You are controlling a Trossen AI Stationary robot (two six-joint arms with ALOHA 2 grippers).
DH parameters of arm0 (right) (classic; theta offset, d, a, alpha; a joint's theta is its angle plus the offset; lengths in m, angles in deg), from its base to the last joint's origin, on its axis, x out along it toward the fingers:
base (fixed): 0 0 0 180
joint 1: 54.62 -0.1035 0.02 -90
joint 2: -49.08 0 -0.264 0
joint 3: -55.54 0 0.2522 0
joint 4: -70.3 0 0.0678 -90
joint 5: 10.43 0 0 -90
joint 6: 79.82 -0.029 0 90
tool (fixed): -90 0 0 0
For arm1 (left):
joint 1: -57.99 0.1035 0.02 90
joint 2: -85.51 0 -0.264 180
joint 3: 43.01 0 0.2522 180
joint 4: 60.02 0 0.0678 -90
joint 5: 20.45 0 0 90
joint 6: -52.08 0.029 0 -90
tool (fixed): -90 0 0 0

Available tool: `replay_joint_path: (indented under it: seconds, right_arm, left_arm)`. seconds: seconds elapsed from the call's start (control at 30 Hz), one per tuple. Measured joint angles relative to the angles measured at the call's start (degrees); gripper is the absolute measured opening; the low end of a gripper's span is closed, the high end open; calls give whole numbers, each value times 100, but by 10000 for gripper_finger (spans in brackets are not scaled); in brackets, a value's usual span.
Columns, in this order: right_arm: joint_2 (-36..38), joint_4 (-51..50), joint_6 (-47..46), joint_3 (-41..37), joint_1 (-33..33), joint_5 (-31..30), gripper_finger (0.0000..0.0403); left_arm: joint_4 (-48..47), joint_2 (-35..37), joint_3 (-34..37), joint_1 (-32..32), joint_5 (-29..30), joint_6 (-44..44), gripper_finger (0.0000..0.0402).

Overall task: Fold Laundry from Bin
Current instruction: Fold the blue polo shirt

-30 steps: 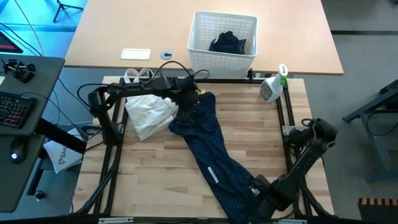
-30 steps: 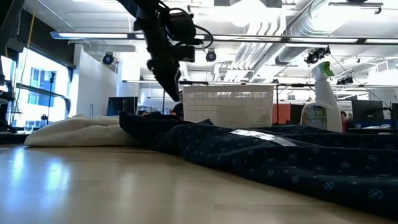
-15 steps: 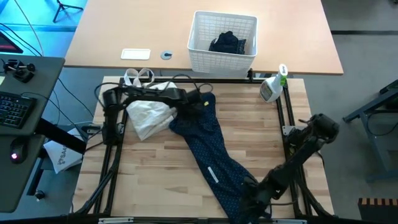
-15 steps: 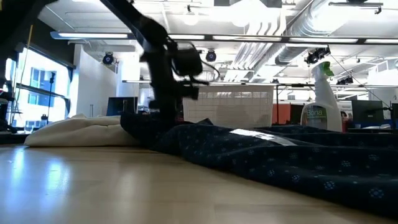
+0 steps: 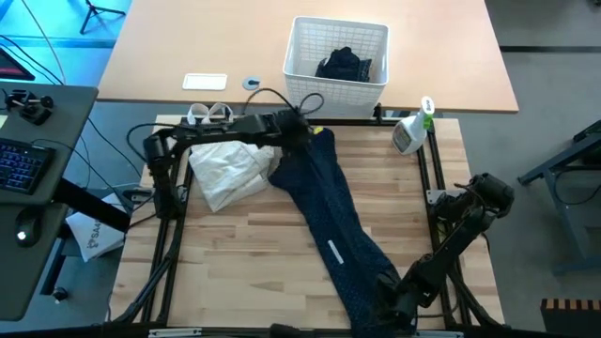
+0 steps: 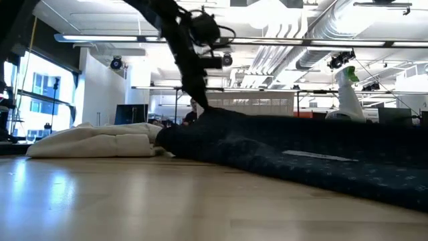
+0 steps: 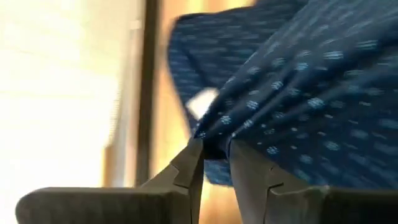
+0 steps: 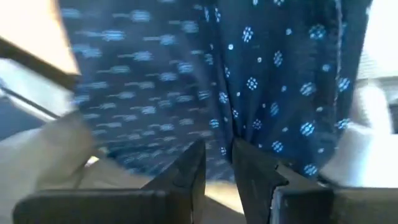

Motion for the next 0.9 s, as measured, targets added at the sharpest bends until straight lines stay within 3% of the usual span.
replay_joint_path:
  seconds: [0.17,0.27,0.53,0.67,0.73,0.9]
  right_arm:
    - [0,-66,12,314,75,-515,74]
    - [0,-47,94,309,208,-686,74]
    - [0,-57,1273,203,722,-797,74]
    - [-7,-95,1961,203,917,-793,74]
    - [-68,-105,2241,205,974,-788,74]
    - [-485,-106,2452,203,1014,-726,74]
  left_arm:
    - [-1252,403,-4,23,-1814,-439,57]
    - [-1664,367,174,15,-2297,-628,56]
    - [-656,239,1296,69,-2372,-1165,88]
    - [-246,-112,1521,111,-2322,-1268,105]
    - [-41,-195,1519,95,-2278,-954,93]
    - [294,-213,1387,52,-1473,-236,11]
